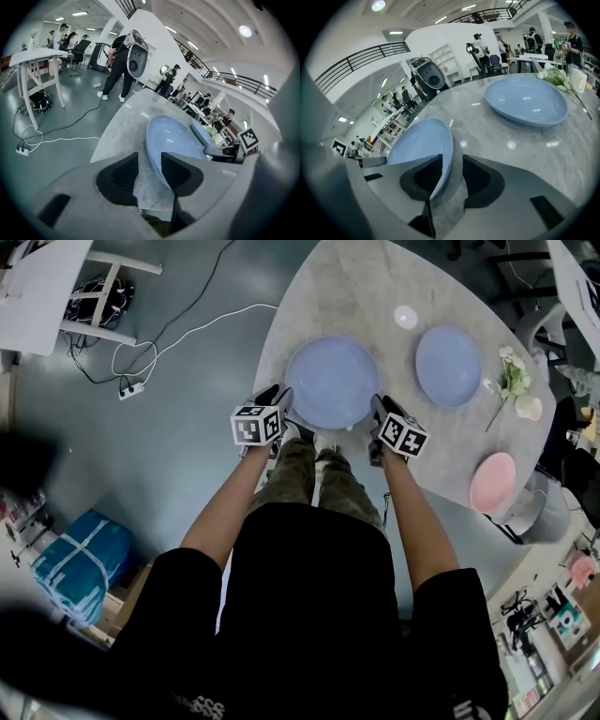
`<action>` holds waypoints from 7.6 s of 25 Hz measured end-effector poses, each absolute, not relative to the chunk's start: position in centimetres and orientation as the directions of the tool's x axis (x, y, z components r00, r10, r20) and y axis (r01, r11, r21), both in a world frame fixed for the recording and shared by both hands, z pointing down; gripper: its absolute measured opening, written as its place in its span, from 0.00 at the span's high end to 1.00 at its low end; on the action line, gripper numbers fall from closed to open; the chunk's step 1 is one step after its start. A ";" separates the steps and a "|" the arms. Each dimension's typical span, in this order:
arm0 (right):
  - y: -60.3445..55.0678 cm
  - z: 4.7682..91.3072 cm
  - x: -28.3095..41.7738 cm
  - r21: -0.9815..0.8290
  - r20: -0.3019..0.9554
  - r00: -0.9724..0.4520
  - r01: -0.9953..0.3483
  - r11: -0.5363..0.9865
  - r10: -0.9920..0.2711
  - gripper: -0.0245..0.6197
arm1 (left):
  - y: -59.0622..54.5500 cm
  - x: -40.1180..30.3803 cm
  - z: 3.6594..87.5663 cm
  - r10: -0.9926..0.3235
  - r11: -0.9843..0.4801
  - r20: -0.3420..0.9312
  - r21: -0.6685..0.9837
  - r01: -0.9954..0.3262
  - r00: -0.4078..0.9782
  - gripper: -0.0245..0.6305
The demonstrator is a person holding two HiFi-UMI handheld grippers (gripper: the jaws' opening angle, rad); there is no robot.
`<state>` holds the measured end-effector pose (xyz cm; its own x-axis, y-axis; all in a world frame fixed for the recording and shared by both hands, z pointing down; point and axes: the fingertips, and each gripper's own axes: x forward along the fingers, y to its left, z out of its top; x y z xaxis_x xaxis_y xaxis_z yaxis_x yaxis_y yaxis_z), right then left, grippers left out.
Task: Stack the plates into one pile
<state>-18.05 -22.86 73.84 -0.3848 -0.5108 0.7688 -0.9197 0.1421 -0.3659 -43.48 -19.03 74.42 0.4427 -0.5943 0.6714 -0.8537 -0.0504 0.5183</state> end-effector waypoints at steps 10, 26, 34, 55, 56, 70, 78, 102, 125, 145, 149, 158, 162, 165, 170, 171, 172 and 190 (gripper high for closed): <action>-21.9 75.7 -19.6 -0.396 0.790 -0.394 -0.913 0.101 -0.469 0.82 | -20.0 -41.8 75.7 -0.537 -0.082 0.694 0.523 -0.848 0.480 0.73; -20.3 74.4 -20.3 -0.391 0.799 -0.344 -0.920 0.008 -0.494 0.90 | -19.4 -42.7 74.9 -0.514 -0.063 0.672 0.591 -0.805 0.533 0.85; -18.7 72.2 -19.8 -0.399 0.771 -0.341 -0.917 0.010 -0.538 0.90 | -18.6 -42.5 73.3 -0.543 -0.016 0.688 0.564 -0.826 0.480 0.89; -12.6 65.4 -5.5 -0.459 0.679 -0.308 -0.887 -0.058 -0.666 0.90 | -15.7 -28.4 65.2 -0.590 -0.062 0.646 0.562 -0.825 0.484 0.92; -12.3 65.2 -4.2 -0.460 0.678 -0.302 -0.886 -0.065 -0.670 0.90 | -15.5 -27.2 65.0 -0.587 -0.066 0.650 0.556 -0.828 0.483 0.92; -6.5 65.9 12.3 -0.505 0.672 -0.307 -0.855 -0.115 -0.674 0.91 | -10.8 -10.4 64.8 -0.546 -0.140 0.684 0.494 -0.858 0.483 0.92; -5.0 65.8 17.2 -0.545 0.666 -0.391 -0.837 -0.055 -0.636 0.91 | -7.7 -5.8 63.7 -0.600 -0.062 0.699 0.443 -0.894 0.388 0.92; -16.4 66.1 14.0 -0.527 0.705 -0.325 -0.835 -0.159 -0.630 0.92 | -19.5 -9.1 64.1 -0.570 -0.078 0.696 0.482 -0.873 0.435 0.92; -32.1 70.9 14.4 -0.440 0.775 -0.212 -0.857 -0.269 -0.595 0.92 | -36.9 -8.2 70.5 -0.471 -0.176 0.741 0.452 -0.875 0.478 0.91; -33.7 72.7 14.1 -0.383 0.805 -0.177 -0.885 -0.267 -0.566 0.92 | -37.9 -8.7 72.6 -0.463 -0.160 0.757 0.441 -0.883 0.462 0.89; -33.8 72.9 13.9 -0.380 0.805 -0.164 -0.881 -0.282 -0.570 0.92 | -37.8 -8.9 72.5 -0.496 -0.125 0.741 0.454 -0.882 0.452 0.88; -33.9 72.6 14.3 -0.367 0.787 -0.126 -0.883 -0.293 -0.604 0.89 | -38.6 -9.6 71.4 -0.529 -0.174 0.696 0.471 -0.865 0.486 0.71; -34.1 72.3 14.4 -0.374 0.782 -0.143 -0.887 -0.272 -0.607 0.86 | -38.8 -10.1 71.8 -0.534 -0.167 0.683 0.492 -0.854 0.498 0.71; -34.7 72.1 14.6 -0.375 0.773 -0.149 -0.892 -0.254 -0.617 0.84 | -38.9 -9.9 72.4 -0.515 -0.175 0.686 0.503 -0.846 0.514 0.71; -35.5 73.0 14.2 -0.414 0.767 -0.202 -0.881 -0.230 -0.609 0.83 | -39.2 -9.2 73.4 -0.482 -0.195 0.699 0.502 -0.843 0.527 0.71; -35.5 73.2 14.0 -0.421 0.767 -0.210 -0.877 -0.230 -0.606 0.83 | -39.2 -9.2 73.5 -0.480 -0.187 0.700 0.508 -0.841 0.529 0.72; -35.5 73.3 14.0 -0.426 0.767 -0.213 -0.874 -0.233 -0.605 0.83 | -39.2 -9.2 73.6 -0.480 -0.174 0.697 0.520 -0.836 0.533 0.73; -33.3 72.0 13.5 -0.430 0.767 -0.208 -0.868 -0.247 -0.606 0.89 | -37.6 -9.7 72.4 -0.476 -0.170 0.690 0.536 -0.827 0.545 0.85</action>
<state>13.47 -33.32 72.03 -0.2081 -0.6063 0.7675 -0.8683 -0.2467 -0.4304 -9.67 -37.58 72.36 0.5448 -0.4761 0.6903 -0.8272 -0.1699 0.5356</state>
